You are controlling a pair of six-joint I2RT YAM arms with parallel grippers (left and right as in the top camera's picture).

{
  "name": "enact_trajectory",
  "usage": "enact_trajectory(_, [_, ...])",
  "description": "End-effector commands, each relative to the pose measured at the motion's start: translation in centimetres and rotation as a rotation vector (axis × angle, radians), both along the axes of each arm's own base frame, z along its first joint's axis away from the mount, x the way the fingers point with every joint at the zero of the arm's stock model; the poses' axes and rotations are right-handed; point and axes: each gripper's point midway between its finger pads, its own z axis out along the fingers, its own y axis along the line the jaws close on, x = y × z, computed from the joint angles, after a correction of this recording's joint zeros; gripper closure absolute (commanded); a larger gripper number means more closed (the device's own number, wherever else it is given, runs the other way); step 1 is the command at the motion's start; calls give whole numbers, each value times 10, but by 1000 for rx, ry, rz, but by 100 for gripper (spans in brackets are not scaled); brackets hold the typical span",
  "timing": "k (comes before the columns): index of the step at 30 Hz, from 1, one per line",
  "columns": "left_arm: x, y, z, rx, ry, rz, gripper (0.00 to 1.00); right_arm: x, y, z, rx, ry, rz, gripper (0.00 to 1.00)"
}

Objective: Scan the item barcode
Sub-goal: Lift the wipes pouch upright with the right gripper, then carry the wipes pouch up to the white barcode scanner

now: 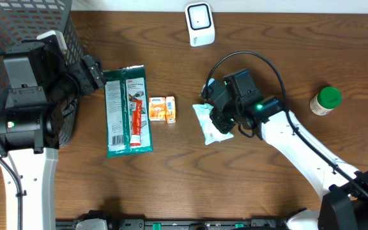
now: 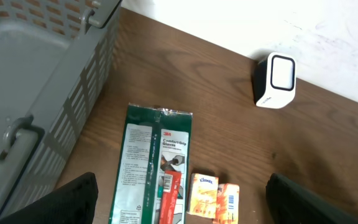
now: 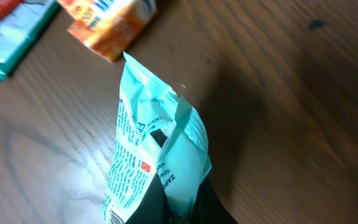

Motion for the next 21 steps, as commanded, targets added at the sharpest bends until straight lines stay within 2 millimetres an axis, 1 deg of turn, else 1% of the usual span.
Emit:
enact_trajectory(1, [0, 1, 3, 6, -7, -7, 13, 3, -2, 11, -25, -50, 1, 96])
enact_trajectory(3, [0, 1, 3, 6, -7, -7, 13, 4, -2, 11, -24, -52, 0, 94])
enact_trajectory(5, [0, 1, 3, 6, -7, -7, 13, 5, -2, 12, -17, -54, -8, 99])
enact_trajectory(8, [0, 1, 3, 6, -7, -7, 13, 10, 1, 15, 13, -59, -51, 99])
enact_trajectory(13, [0, 1, 3, 6, -7, -7, 13, 16, -2, 29, 18, -112, -72, 99])
enact_trajectory(18, [0, 1, 3, 6, -7, -7, 13, 17, -4, 59, 50, -193, -83, 99])
enact_trajectory(21, [0, 1, 3, 6, -7, -7, 13, 16, -5, 85, 88, -259, -84, 99])
